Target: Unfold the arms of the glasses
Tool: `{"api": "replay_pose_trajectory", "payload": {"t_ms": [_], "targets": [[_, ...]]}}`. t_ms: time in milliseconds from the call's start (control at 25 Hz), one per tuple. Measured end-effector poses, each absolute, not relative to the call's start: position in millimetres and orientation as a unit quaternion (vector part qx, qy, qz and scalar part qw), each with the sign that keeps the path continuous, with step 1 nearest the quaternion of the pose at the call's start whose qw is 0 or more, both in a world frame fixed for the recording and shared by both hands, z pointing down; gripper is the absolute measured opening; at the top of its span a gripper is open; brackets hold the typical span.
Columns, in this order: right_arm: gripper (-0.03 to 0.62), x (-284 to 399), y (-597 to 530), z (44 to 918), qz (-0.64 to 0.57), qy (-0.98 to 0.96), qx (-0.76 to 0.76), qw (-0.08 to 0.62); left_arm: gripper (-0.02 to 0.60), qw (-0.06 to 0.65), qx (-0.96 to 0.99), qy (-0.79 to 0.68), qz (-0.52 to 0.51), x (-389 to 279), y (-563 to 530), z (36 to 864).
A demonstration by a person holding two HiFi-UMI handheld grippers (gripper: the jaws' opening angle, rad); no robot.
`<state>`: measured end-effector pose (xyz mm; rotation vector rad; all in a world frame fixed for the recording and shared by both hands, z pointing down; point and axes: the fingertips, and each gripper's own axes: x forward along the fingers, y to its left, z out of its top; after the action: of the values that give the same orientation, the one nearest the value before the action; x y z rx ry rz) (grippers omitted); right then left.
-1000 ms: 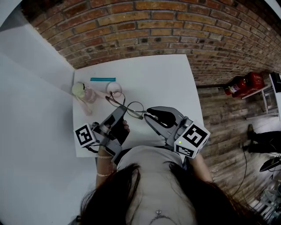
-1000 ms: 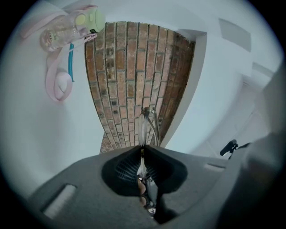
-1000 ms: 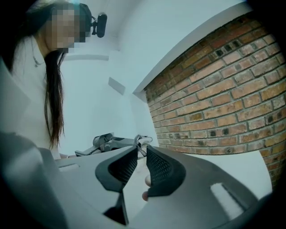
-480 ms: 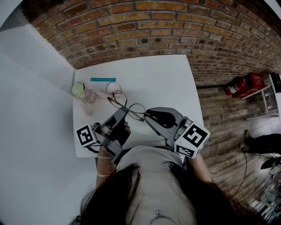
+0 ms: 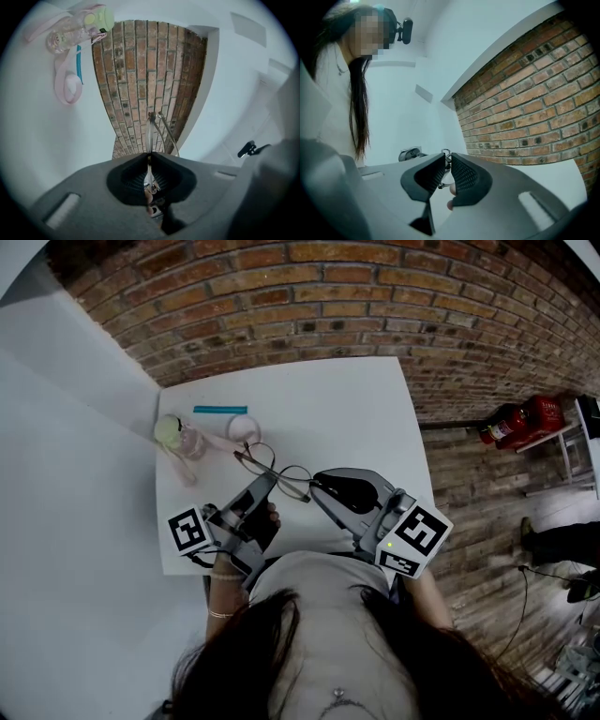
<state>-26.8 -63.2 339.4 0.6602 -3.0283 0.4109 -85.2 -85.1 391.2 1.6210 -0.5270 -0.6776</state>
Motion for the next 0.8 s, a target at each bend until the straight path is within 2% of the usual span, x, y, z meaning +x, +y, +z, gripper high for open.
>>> {"api": "replay_pose_trajectory", "payload": {"t_ms": [800], "targets": [[0.046, -15.0, -70.5, 319.8, 0.131, -0.967, 0.218, -0.028, 0.021, 0.619, 0.706, -0.228, -0.256, -68.8, -78.8, 403.0]]}}
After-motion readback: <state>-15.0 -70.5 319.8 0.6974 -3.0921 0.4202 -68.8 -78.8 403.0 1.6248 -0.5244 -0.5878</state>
